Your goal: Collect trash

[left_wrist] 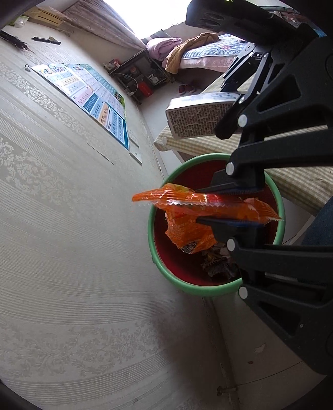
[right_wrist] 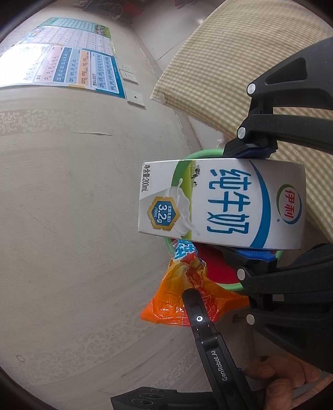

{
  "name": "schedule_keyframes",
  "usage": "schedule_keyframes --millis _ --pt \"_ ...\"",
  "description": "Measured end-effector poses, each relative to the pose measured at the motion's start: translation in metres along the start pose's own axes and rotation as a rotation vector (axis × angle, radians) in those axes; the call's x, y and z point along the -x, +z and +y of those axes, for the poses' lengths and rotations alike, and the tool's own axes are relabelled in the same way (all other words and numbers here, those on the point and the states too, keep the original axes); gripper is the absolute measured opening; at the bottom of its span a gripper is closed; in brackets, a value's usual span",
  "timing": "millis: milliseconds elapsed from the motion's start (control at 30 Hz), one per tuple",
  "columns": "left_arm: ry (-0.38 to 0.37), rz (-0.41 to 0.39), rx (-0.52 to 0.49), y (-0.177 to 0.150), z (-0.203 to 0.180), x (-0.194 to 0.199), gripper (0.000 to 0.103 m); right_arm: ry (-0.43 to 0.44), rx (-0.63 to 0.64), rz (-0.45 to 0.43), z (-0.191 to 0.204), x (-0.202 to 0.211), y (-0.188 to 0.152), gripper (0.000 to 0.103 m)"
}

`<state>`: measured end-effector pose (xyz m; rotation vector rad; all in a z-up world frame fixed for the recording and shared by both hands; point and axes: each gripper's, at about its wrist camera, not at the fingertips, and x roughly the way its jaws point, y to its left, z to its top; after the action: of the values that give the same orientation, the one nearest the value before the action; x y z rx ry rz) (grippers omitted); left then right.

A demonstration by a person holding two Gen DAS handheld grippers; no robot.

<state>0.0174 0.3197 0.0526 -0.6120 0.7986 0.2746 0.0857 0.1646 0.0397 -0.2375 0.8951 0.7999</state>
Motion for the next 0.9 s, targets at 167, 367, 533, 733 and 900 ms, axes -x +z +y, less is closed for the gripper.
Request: schedule_keyframes --millis 167,367,533,733,900 --pt "0.005 0.02 0.015 0.0 0.011 -0.008 0.015 0.003 0.012 0.026 0.007 -0.019 0.0 0.051" --pt "0.023 0.023 0.031 0.003 0.015 -0.015 0.048 0.007 0.013 0.054 0.007 -0.033 -0.002 0.055" --pt "0.028 -0.005 0.065 0.003 0.02 -0.01 0.08 -0.022 0.015 0.035 0.004 -0.025 -0.005 0.081" --pt "0.015 -0.042 0.06 -0.001 0.009 0.006 0.097 -0.066 -0.007 0.022 -0.013 -0.003 -0.015 0.09" --pt "-0.025 -0.028 0.007 -0.017 -0.021 0.01 0.097 -0.113 -0.07 -0.014 -0.039 0.034 -0.037 0.092"
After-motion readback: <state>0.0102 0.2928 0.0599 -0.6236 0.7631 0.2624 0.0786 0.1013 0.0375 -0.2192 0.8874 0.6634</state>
